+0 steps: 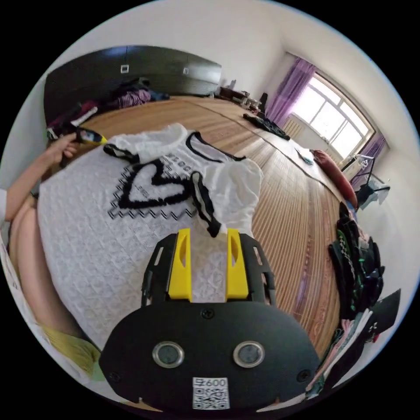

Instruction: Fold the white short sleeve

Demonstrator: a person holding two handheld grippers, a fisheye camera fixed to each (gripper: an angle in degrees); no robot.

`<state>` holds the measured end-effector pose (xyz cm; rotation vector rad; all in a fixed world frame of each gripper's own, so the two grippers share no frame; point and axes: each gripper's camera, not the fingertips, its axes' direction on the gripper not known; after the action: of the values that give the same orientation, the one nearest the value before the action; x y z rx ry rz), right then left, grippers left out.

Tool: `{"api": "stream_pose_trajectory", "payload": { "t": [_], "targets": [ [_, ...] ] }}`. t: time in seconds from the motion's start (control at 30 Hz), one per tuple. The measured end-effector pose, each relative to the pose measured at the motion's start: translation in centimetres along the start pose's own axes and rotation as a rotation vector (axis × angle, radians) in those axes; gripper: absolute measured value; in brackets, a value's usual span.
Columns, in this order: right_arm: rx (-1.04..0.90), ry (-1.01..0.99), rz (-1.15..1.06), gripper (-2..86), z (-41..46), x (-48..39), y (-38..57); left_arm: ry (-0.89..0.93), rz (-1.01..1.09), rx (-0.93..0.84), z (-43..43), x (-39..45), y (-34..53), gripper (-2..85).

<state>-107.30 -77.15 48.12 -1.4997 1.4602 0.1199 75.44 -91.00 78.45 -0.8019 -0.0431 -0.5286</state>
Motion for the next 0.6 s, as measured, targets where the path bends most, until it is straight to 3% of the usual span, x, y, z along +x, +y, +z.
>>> {"api": "stream_pose_trajectory", "payload": {
  "t": [0.13, 0.37, 0.5, 0.6],
  "targets": [
    [0.214, 0.065, 0.054, 6.6, -1.5, 0.7, -2.5, -0.029, 0.015, 0.001, -0.1, 0.8, -0.1, 0.3],
    [-0.105, 0.033, -0.072, 2.8, 10.6, 1.5, -9.3, 0.003, -0.002, 0.001, -0.2, 0.5, -0.2, 0.2],
    [-0.047, 0.073, -0.074, -0.3, 11.4, 1.6, -10.7, -0.007, 0.002, -0.001, -0.2, 0.9, -0.3, 0.1],
    [-0.002, -0.026, -0.029, -0.5, 10.6, 2.2, -12.4, -0.043, 0.021, -0.003, -0.2, 1.7, -0.4, 0.1]
  ]
}}
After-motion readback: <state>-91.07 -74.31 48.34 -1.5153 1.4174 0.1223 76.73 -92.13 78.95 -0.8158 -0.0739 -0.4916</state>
